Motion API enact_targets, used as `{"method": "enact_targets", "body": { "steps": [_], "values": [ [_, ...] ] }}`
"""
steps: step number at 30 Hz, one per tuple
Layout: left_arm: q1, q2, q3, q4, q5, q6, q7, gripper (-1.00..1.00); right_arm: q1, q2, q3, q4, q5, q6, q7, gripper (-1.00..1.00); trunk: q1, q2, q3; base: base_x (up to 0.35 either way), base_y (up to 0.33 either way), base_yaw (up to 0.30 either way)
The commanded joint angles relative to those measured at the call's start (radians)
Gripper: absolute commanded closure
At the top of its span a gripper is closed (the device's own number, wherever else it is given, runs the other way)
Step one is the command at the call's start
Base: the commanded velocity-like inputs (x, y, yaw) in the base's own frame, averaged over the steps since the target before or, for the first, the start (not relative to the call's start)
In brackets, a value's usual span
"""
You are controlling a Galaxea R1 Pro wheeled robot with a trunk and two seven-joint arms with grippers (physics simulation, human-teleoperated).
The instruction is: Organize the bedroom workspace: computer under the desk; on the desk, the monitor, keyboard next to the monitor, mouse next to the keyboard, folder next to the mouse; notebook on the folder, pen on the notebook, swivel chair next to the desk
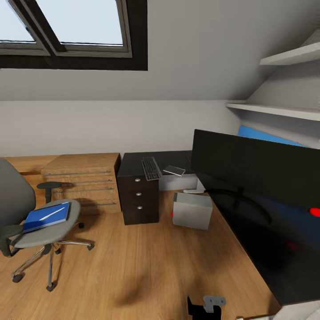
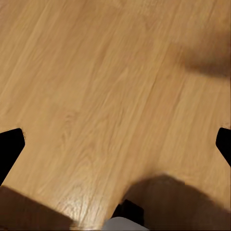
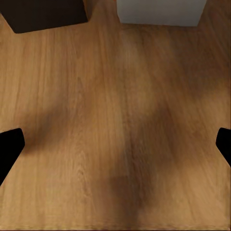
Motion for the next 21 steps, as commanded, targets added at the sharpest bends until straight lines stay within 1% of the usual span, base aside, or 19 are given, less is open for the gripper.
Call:
{"method": "enact_targets", "body": {
  "steps": [1,5,6,7,8,12,21],
  "values": [
    [-0.001,0.000,-0.002,0.001,0.009,-0.001,0.000,-1.00,-0.001,0.000,-0.007,0.002,0.005,-0.004,-0.002,-1.00,-0.001,-0.001,-0.001,-0.329,-0.115,0.000],
    [-0.001,-0.001,-0.003,0.019,0.003,0.010,-0.001,-1.00,-0.001,0.001,-0.007,0.002,0.005,-0.004,-0.002,-1.00,-0.001,-0.001,-0.001,-0.308,-0.162,0.000],
    [-0.001,-0.001,-0.004,0.027,-0.003,0.012,-0.001,-1.00,-0.001,0.001,-0.007,0.002,0.005,-0.004,-0.002,-1.00,-0.001,-0.001,-0.001,-0.290,-0.198,0.000],
    [-0.001,-0.001,-0.004,0.035,-0.023,0.015,-0.001,-1.00,-0.001,0.000,-0.007,0.002,0.005,-0.004,-0.003,-1.00,-0.001,-0.001,-0.001,-0.268,-0.227,0.000],
    [-0.001,-0.002,-0.004,0.037,-0.033,0.016,-0.001,-1.00,-0.001,0.000,-0.007,0.002,0.006,-0.004,-0.003,-1.00,-0.001,-0.001,-0.001,-0.261,-0.236,0.000],
    [-0.001,-0.002,-0.004,0.040,-0.046,0.017,0.000,-1.00,-0.001,0.001,-0.007,0.002,0.006,-0.004,-0.003,-1.00,-0.001,-0.001,-0.001,-0.249,-0.246,0.000],
    [-0.001,-0.002,-0.004,0.042,-0.053,0.017,0.000,-1.00,-0.001,-0.001,-0.007,0.002,0.006,-0.004,-0.004,-1.00,-0.001,-0.001,-0.001,-0.212,-0.277,0.000]
  ]
}}
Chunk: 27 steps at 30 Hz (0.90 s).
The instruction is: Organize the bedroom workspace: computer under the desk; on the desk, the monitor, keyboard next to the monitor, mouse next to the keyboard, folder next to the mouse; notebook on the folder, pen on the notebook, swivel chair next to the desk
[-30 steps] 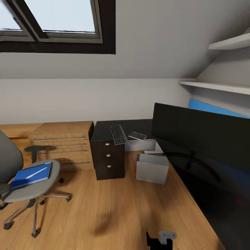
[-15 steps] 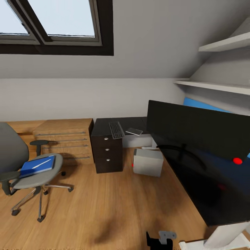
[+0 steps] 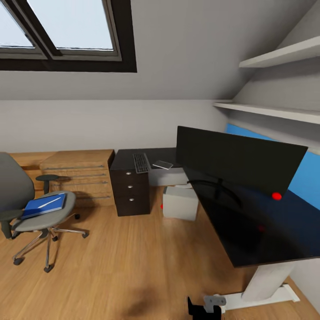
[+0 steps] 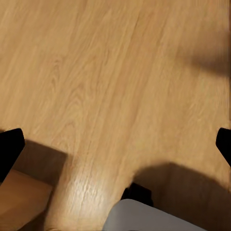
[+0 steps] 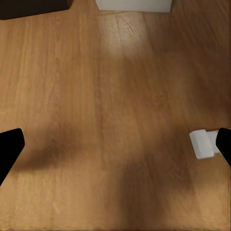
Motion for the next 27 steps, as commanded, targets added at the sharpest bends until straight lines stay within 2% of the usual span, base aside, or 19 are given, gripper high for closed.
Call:
{"method": "enact_targets", "body": {
  "steps": [1,27],
  "values": [
    [0.000,0.000,-0.003,0.000,0.010,-0.004,0.001,-1.00,-0.001,0.000,-0.007,0.002,0.005,-0.004,-0.002,-1.00,0.000,-0.001,-0.001,-0.192,-0.290,0.000],
    [0.000,0.000,-0.003,0.000,0.010,-0.004,0.003,-1.00,0.000,-0.004,-0.008,0.002,0.002,-0.009,-0.003,-1.00,0.000,-0.001,-0.001,-0.201,-0.288,-0.011]
  ]
}}
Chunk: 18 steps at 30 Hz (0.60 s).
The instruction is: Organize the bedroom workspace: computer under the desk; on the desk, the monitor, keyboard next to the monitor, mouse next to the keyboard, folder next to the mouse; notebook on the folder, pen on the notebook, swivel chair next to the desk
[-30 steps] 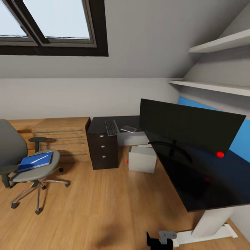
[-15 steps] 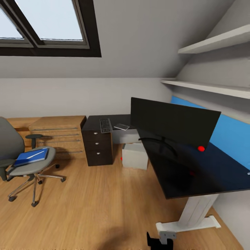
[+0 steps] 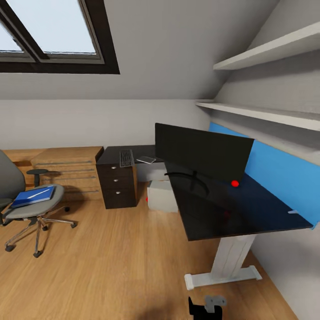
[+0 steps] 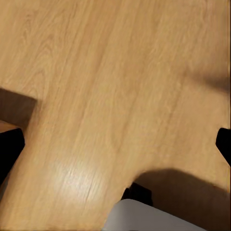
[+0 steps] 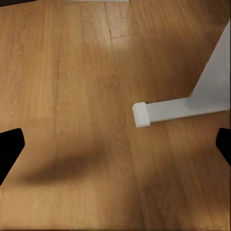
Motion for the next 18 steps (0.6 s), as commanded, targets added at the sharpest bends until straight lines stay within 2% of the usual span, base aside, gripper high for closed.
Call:
{"method": "enact_targets", "body": {
  "steps": [1,8,14,18],
  "values": [
    [0.000,0.000,-0.003,0.000,0.010,-0.004,0.000,-1.00,-0.001,0.000,-0.007,0.002,0.004,-0.004,-0.001,-1.00,0.000,-0.001,-0.001,-0.142,-0.309,-0.158],
    [0.000,-0.001,-0.001,0.000,0.010,-0.007,-0.001,-1.00,-0.002,0.000,-0.007,0.002,0.004,-0.004,-0.001,-1.00,0.000,-0.001,-0.001,-0.128,-0.314,-0.213],
    [0.000,0.000,-0.001,0.000,0.011,-0.010,-0.002,-1.00,-0.001,0.001,-0.007,0.002,0.005,-0.004,-0.001,-1.00,-0.023,0.041,0.018,-0.126,-0.307,-0.202],
    [0.000,0.000,-0.001,-0.005,0.013,-0.013,-0.001,-1.00,-0.001,0.000,-0.007,0.002,0.002,-0.004,-0.001,-1.00,-0.039,0.069,0.030,-0.117,-0.110,-0.035]
  ]
}}
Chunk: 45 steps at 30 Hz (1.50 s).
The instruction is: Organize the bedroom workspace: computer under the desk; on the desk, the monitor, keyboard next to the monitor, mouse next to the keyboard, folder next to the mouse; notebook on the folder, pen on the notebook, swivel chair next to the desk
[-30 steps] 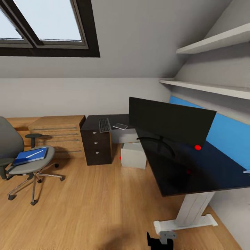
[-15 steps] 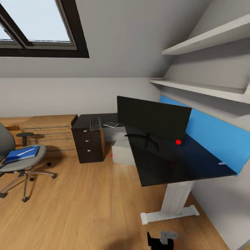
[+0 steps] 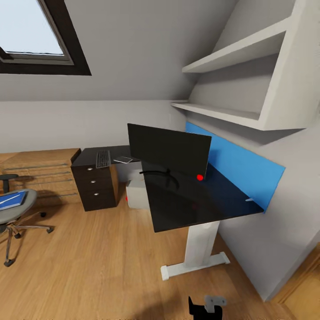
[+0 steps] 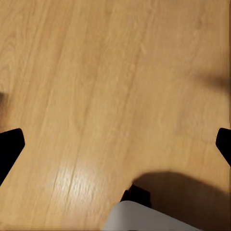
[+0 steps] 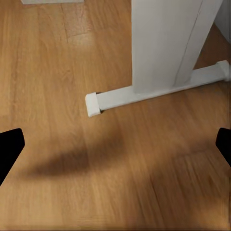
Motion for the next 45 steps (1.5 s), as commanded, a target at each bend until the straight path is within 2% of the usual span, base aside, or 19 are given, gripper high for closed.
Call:
{"method": "enact_targets", "body": {
  "steps": [1,5,12,22,45],
  "values": [
    [-0.001,0.000,-0.003,0.000,0.011,-0.004,0.001,-1.00,-0.001,0.000,-0.007,0.002,0.004,-0.004,-0.001,-1.00,-0.004,0.007,0.002,-0.054,-0.051,-0.016],
    [-0.001,0.001,-0.003,-0.004,0.011,-0.005,0.004,-1.00,0.002,-0.004,-0.008,0.002,0.004,0.000,-0.001,-1.00,-0.019,0.035,0.015,-0.012,-0.011,-0.004],
    [-0.001,0.003,-0.003,-0.005,0.012,0.000,0.005,-1.00,0.064,-0.019,-0.009,0.002,0.004,0.000,0.000,-1.00,-0.046,0.084,0.037,-0.001,-0.001,0.000],
    [-0.001,-0.009,-0.001,-0.003,0.015,0.001,0.009,-1.00,0.072,-0.032,-0.009,0.002,0.004,0.000,0.000,-1.00,-0.085,0.154,0.068,0.000,0.000,0.000],
    [-0.001,-0.013,-0.001,-0.003,0.014,0.003,0.006,-1.00,0.072,-0.033,-0.009,0.002,0.004,0.000,0.000,-1.00,-0.173,0.315,0.140,0.000,0.000,0.000]
  ]
}}
